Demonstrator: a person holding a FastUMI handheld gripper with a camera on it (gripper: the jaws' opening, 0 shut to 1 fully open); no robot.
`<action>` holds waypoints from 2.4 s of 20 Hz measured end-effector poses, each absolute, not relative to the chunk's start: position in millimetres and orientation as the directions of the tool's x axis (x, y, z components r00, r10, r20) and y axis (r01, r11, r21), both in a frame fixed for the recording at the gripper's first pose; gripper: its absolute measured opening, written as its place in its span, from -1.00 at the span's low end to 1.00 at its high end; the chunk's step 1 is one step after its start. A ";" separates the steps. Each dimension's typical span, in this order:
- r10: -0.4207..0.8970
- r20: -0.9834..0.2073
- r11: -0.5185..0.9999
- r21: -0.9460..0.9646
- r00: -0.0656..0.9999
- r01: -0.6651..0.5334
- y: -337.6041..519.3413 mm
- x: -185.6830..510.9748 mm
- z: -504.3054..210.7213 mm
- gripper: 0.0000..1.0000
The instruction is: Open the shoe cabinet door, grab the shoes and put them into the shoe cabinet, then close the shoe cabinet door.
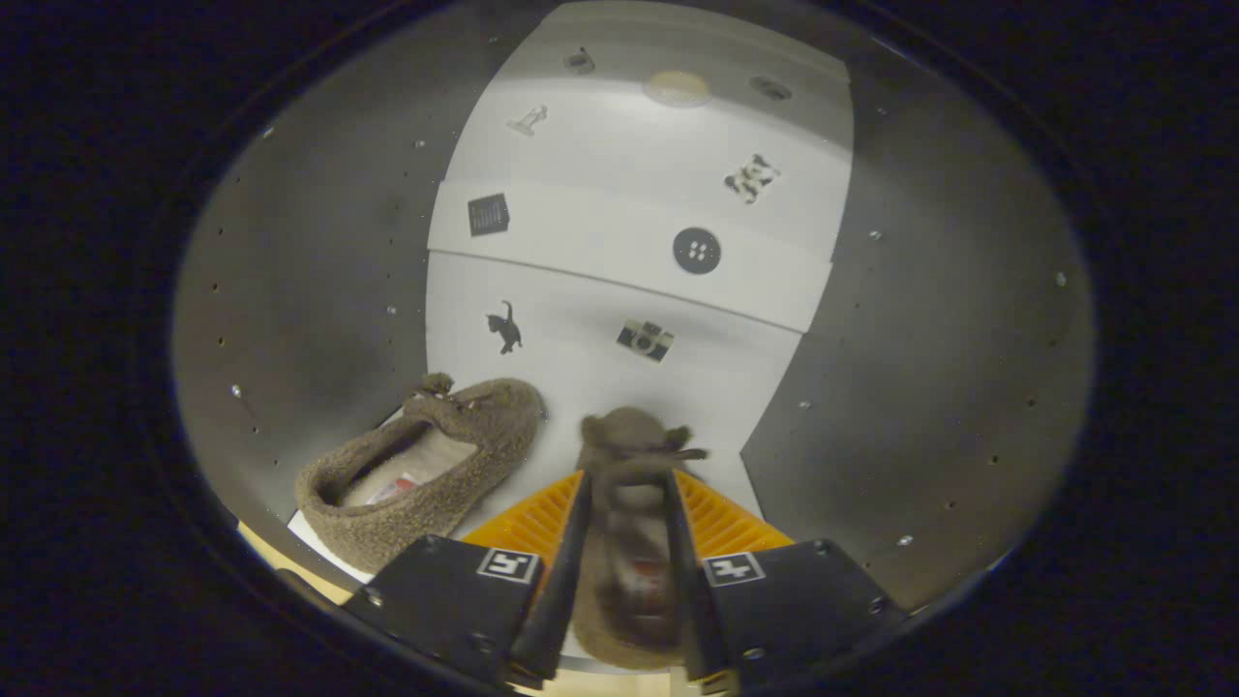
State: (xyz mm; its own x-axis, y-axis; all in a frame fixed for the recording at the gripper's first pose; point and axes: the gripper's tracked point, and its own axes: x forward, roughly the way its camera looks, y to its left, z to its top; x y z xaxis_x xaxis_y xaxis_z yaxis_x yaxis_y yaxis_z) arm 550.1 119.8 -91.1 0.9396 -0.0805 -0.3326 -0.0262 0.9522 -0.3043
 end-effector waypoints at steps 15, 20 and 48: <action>0.054 -0.131 0.980 -0.183 0.990 -0.078 178.2 343.3 7.2 0.98; 0.127 -0.060 0.973 -0.186 0.990 -0.136 172.5 243.3 42.2 1.00; -0.125 0.054 0.964 -0.229 0.991 0.135 -150.3 41.1 79.9 1.00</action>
State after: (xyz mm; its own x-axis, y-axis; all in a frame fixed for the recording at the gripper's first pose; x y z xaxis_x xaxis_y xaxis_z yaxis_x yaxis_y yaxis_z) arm 41.1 -150.3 79.9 0.9906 -0.1254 0.0539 0.1345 0.9641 -0.2290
